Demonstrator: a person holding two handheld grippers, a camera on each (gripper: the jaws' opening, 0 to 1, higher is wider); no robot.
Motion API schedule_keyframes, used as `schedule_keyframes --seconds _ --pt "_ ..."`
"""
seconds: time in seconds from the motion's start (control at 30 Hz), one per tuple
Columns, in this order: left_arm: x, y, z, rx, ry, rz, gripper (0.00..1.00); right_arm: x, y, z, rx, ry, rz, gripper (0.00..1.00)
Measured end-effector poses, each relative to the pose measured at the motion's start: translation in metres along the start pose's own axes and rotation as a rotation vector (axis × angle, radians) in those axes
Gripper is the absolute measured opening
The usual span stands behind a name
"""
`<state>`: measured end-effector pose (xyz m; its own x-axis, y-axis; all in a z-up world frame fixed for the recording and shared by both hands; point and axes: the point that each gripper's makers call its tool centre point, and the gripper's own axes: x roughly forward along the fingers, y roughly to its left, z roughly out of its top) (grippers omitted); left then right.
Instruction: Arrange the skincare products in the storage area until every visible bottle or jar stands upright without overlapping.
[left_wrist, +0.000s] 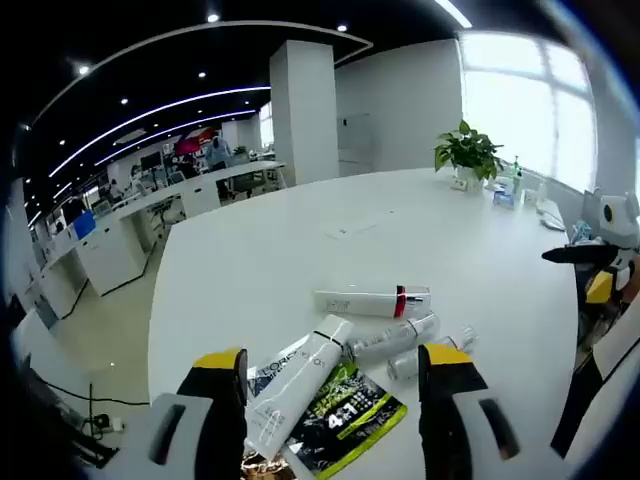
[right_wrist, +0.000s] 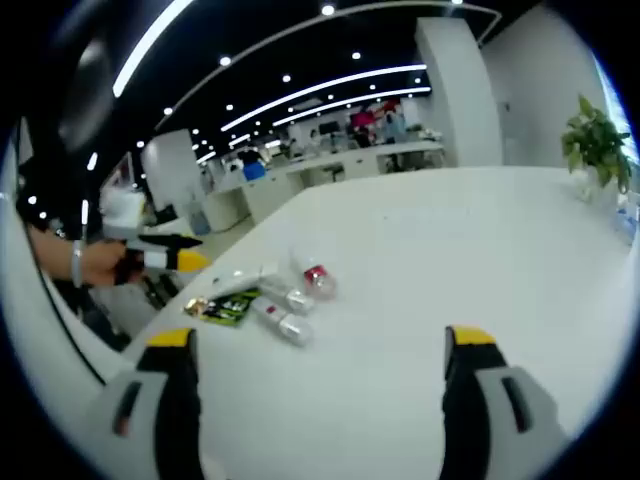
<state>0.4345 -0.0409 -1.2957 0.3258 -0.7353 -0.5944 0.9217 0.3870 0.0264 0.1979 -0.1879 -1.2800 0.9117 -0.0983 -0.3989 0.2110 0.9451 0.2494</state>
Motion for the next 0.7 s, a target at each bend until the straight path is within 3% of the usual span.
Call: schedule_keyframes --seconds 0.33,0.4,0.5,0.7 --pt "0.035 0.016 -0.014 0.097 0.134 -0.075 0.67 0.007 -0.011 0.014 -0.050 0.023 0.015 1.00" --pt "0.037 0.015 -0.022 0.094 0.174 -0.104 0.65 0.008 -0.010 0.020 -0.060 0.032 0.024 1.00" --pt "0.043 0.021 -0.032 0.128 0.229 -0.113 0.58 0.007 -0.009 0.037 -0.087 -0.005 0.026 1.00" --pt "0.054 0.034 -0.045 0.156 0.297 -0.116 0.57 0.010 -0.009 0.024 -0.067 0.023 0.014 1.00"
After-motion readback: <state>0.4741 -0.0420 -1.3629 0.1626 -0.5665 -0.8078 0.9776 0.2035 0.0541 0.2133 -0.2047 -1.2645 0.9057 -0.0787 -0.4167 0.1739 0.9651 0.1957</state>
